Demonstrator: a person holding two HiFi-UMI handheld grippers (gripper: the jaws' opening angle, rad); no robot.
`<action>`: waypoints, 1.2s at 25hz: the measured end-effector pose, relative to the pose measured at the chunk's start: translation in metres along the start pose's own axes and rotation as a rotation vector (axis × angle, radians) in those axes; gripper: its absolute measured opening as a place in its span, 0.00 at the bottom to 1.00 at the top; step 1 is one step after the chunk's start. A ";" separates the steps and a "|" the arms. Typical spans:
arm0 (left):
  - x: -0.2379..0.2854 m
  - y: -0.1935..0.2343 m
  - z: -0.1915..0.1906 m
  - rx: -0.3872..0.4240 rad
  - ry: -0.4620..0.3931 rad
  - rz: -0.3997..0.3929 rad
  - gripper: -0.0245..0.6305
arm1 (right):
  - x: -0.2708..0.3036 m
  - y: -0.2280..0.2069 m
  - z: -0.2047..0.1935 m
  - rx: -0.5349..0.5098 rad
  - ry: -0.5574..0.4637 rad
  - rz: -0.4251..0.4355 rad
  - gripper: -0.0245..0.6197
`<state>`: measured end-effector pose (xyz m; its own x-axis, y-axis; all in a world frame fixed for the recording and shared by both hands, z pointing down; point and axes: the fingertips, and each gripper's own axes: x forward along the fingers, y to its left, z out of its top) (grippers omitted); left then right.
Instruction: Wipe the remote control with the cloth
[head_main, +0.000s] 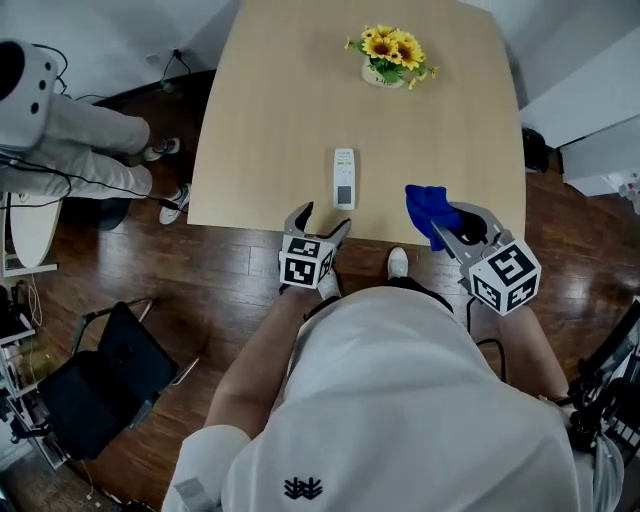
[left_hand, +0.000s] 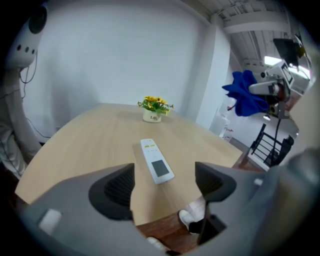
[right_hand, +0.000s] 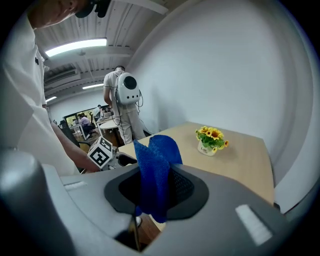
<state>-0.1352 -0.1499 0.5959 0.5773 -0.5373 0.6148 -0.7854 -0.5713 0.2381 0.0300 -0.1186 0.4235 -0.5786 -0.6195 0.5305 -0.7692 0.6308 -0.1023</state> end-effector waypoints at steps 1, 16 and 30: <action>0.010 0.002 0.003 -0.001 0.004 0.031 0.63 | -0.002 -0.007 0.000 -0.004 0.002 0.005 0.17; 0.099 0.044 0.007 -0.077 0.025 0.408 0.64 | -0.034 -0.097 -0.020 -0.039 0.079 0.057 0.17; 0.118 0.052 0.000 -0.075 0.008 0.508 0.56 | -0.040 -0.120 -0.036 -0.059 0.139 0.078 0.17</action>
<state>-0.1073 -0.2431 0.6809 0.1171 -0.7304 0.6729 -0.9803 -0.1933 -0.0392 0.1556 -0.1522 0.4451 -0.5899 -0.4995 0.6345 -0.7035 0.7036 -0.1000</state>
